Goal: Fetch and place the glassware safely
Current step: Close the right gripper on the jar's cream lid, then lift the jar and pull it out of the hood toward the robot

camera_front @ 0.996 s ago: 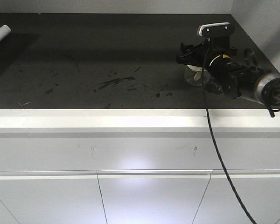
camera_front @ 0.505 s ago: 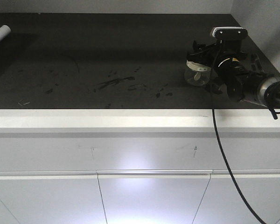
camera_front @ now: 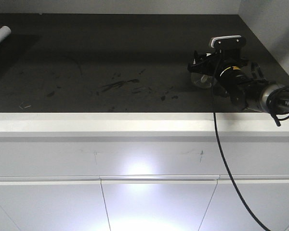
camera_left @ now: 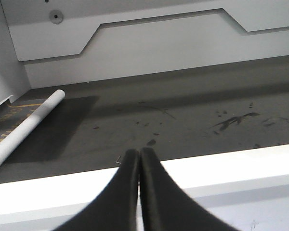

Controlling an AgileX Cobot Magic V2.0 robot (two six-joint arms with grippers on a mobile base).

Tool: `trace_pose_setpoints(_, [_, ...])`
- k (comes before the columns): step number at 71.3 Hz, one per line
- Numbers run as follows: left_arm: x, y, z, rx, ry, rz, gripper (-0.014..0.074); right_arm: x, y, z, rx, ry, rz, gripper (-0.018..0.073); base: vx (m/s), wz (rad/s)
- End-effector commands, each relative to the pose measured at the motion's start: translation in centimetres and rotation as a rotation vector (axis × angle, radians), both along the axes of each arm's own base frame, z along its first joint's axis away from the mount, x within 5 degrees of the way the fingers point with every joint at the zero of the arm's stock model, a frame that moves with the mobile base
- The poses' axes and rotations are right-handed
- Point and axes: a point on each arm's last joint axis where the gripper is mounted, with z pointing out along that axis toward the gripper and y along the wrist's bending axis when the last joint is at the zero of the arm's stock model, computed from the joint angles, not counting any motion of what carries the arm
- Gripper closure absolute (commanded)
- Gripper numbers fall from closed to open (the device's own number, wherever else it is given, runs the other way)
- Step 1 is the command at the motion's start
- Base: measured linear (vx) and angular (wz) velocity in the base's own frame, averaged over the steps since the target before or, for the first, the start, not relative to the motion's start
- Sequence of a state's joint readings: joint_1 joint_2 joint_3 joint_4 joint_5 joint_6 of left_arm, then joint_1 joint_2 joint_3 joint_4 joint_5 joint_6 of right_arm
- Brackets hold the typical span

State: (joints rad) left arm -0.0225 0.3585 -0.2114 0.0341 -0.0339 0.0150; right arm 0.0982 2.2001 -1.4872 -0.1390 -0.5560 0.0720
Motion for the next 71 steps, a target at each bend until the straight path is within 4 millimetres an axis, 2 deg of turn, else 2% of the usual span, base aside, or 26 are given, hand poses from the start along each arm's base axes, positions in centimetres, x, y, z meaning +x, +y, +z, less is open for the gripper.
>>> trace_pose_setpoints(1, [0.0, 0.0, 1.5, -0.019, -0.077, -0.005, 0.0603, -0.1, 0.0, 4.2, 0.004, -0.143, 0.008, 0.0204, 0.00, 0.00])
trace_pose_setpoints(18, [0.0, 0.0, 1.4, -0.019, -0.069, -0.004, 0.0603, -0.2, 0.0, 4.3, 0.006, -0.153, 0.009, 0.0575, 0.00, 0.00])
trace_pose_setpoints(28, [0.0, 0.0, 1.4, -0.019, -0.069, -0.004, 0.0603, -0.4, 0.0, 5.1, 0.006, -0.159, 0.008, 0.0568, 0.00, 0.00])
trace_pose_setpoints(44, [0.0, 0.0, 1.6, -0.019, -0.088, -0.005, 0.0603, -1.8, -0.3, 8.2, -0.007, -0.120, -0.007, 0.0567, 0.00, 0.00])
trace_pose_setpoints(53, [0.0, 0.0, 1.7, -0.019, -0.102, -0.005, 0.0603, -4.5, -0.6, 9.9, -0.006, -0.126, -0.006, 0.0566, 0.00, 0.00])
trace_pose_setpoints(71, [0.0, 0.0, 1.8, -0.020, -0.114, -0.006, 0.0603, -11.8, -0.6, 11.0, -0.009, -0.099, 0.016, 0.0564, 0.00, 0.00])
